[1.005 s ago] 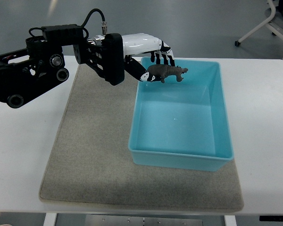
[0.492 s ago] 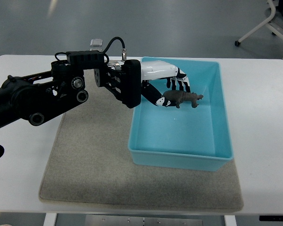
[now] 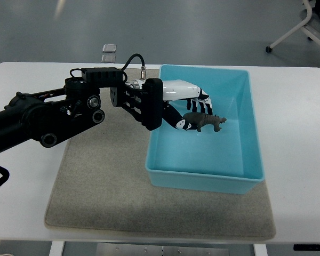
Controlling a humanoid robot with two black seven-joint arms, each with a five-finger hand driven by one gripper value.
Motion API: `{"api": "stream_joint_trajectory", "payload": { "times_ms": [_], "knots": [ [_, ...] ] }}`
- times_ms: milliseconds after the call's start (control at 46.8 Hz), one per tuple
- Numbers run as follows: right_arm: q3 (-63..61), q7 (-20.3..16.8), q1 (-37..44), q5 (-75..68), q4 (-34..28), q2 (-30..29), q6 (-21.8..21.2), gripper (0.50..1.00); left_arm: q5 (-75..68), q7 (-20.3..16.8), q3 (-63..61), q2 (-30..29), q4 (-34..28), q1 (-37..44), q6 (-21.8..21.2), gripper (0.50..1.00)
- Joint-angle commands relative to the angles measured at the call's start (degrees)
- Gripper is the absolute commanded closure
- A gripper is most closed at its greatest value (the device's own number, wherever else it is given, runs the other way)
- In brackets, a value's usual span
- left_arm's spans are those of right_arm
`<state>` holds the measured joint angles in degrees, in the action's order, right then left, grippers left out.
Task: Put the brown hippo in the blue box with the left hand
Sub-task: 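Open the left hand fingers to release the hippo into the box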
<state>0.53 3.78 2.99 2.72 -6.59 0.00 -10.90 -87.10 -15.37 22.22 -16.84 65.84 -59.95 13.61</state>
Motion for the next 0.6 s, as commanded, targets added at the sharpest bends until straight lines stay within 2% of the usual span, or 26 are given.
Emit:
{"api": "stream_joint_trajectory", "payload": {
  "times_ms": [0, 43, 86, 150, 257, 321, 577],
  "knots": [
    [0.0, 0.0, 0.0, 0.0, 0.0, 0.0, 0.0, 0.564, 0.0, 0.0, 0.0, 0.5, 0.0, 0.4, -0.1, 0.783],
    [0.0, 0.0, 0.0, 0.0, 0.0, 0.0, 0.0, 0.564, 0.0, 0.0, 0.0, 0.6, 0.0, 0.4, -0.1, 0.725],
    [0.0, 0.0, 0.0, 0.0, 0.0, 0.0, 0.0, 0.564, 0.0, 0.0, 0.0, 0.6, 0.0, 0.4, -0.1, 0.699],
    [0.0, 0.0, 0.0, 0.0, 0.0, 0.0, 0.0, 0.564, 0.0, 0.0, 0.0, 0.6, 0.0, 0.4, -0.1, 0.632],
    [0.0, 0.0, 0.0, 0.0, 0.0, 0.0, 0.0, 0.564, 0.0, 0.0, 0.0, 0.6, 0.0, 0.7, -0.1, 0.602],
    [0.0, 0.0, 0.0, 0.0, 0.0, 0.0, 0.0, 0.564, 0.2, 0.0, 0.0, 0.6, 0.0, 0.8, -0.1, 0.542],
    [0.0, 0.0, 0.0, 0.0, 0.0, 0.0, 0.0, 0.564, 1.1, 0.0, 0.0, 0.6, 0.0, 0.7, -0.1, 0.542]
  ]
}}
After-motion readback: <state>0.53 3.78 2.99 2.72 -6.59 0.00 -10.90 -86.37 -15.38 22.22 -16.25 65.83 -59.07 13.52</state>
